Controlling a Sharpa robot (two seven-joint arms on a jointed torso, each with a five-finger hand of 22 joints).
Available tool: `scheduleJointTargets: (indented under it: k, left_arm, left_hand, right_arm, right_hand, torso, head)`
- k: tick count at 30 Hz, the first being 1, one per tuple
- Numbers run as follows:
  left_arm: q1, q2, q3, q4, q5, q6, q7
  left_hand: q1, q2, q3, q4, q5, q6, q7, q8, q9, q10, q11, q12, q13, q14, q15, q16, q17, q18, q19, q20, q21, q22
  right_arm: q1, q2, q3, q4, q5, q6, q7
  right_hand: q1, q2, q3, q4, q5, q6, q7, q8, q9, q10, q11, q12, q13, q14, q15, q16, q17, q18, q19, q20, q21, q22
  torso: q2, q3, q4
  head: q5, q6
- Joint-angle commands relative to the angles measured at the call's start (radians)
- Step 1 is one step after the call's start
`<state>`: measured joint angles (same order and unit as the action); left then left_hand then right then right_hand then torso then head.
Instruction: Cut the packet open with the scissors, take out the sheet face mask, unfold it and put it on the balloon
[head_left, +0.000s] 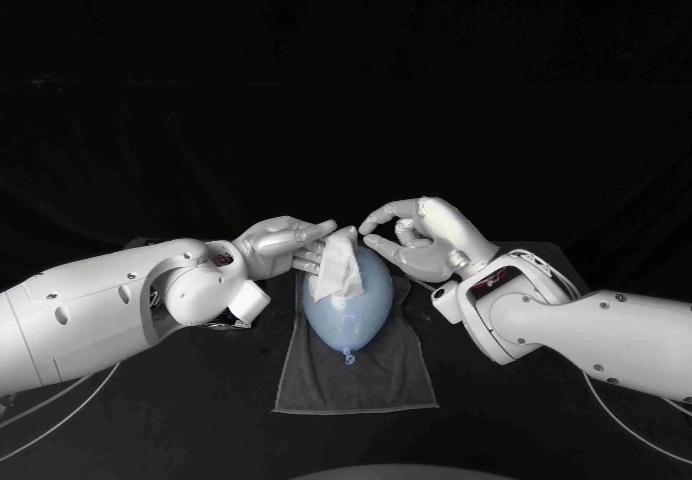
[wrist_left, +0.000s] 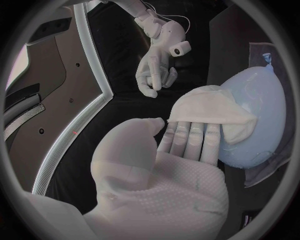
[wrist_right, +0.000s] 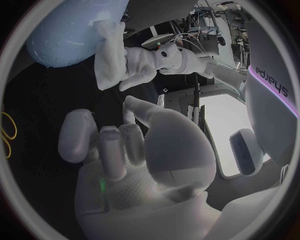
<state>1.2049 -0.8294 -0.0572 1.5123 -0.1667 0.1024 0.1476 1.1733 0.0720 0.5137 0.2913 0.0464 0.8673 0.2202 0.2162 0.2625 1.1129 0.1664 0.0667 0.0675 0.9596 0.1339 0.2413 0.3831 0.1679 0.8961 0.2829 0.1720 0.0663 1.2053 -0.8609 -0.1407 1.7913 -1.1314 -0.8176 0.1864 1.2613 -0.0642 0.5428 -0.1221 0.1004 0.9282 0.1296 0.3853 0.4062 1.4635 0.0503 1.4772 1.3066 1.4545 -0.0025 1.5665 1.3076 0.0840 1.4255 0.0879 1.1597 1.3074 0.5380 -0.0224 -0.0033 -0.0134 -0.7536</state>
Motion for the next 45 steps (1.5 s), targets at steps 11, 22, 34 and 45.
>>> scheduleJointTargets:
  k: [11,22,34,45]
  left_arm:
    - [-0.002,0.003,-0.001,0.014,0.069,-0.003,0.031]
    - [-0.002,0.004,-0.001,0.015,0.073,0.004,0.037]
    - [-0.002,0.003,-0.001,0.015,0.078,-0.006,0.041]
    - [-0.002,0.002,-0.001,0.016,0.082,-0.017,0.041]
  left_hand:
    - [0.033,-0.039,0.091,-0.048,0.004,0.009,-0.004,-0.008,-0.007,-0.004,-0.001,0.002,-0.001,-0.021,0.002,-0.036,-0.014,0.015,-0.024,0.003,-0.020,0.001]
    - [0.054,-0.090,0.231,-0.147,0.004,0.023,-0.005,-0.004,-0.006,0.002,-0.003,0.000,-0.002,-0.015,0.003,-0.062,-0.024,0.015,-0.028,0.004,-0.029,0.002]
    - [0.052,-0.089,0.262,-0.166,0.003,0.027,-0.003,0.002,-0.001,0.006,-0.002,0.000,-0.002,-0.012,0.004,-0.070,-0.026,0.015,-0.027,0.004,-0.031,0.002]
    - [0.055,-0.089,0.269,-0.174,0.003,0.035,-0.007,0.009,0.003,0.017,-0.005,0.003,-0.001,-0.004,0.001,-0.070,-0.026,0.016,-0.022,0.003,-0.029,0.003]
  right_arm:
    - [-0.009,0.081,0.001,-0.068,-0.167,-0.003,-0.216]
    - [-0.009,0.119,0.001,-0.093,-0.213,-0.028,-0.259]
    - [-0.009,0.133,0.002,-0.092,-0.251,-0.035,-0.272]
    - [-0.010,0.145,0.002,-0.093,-0.270,-0.041,-0.287]
  right_hand:
    - [-0.037,-0.011,-0.013,0.019,-0.032,0.007,0.000,-0.027,-0.018,0.027,-0.002,0.003,0.160,0.116,-0.016,0.004,0.263,-0.004,0.005,-0.003,-0.004,0.156]
    - [-0.042,-0.021,-0.017,0.022,-0.037,0.007,0.001,-0.035,-0.024,0.026,-0.001,0.002,0.159,0.116,-0.016,0.004,0.263,-0.004,0.004,-0.003,-0.008,0.155]
    - [-0.069,-0.052,-0.045,0.042,-0.048,0.006,0.006,-0.057,-0.038,0.019,0.004,-0.007,0.151,0.116,-0.012,0.004,0.263,-0.004,0.003,0.000,-0.010,0.154]
    - [-0.101,-0.076,-0.088,0.074,-0.051,-0.005,0.012,-0.074,-0.047,0.010,0.010,-0.015,0.142,0.116,-0.007,0.004,0.263,-0.007,0.008,0.004,0.004,0.158]
  torso:
    - [0.001,-0.0011,0.0007]
    - [-0.001,-0.0001,0.0006]
    - [-0.001,0.0000,-0.0006]
    - [0.000,0.0000,-0.0003]
  head:
    - [-0.002,0.003]
    - [0.001,0.001]
    - [0.002,0.001]
    - [0.002,0.004]
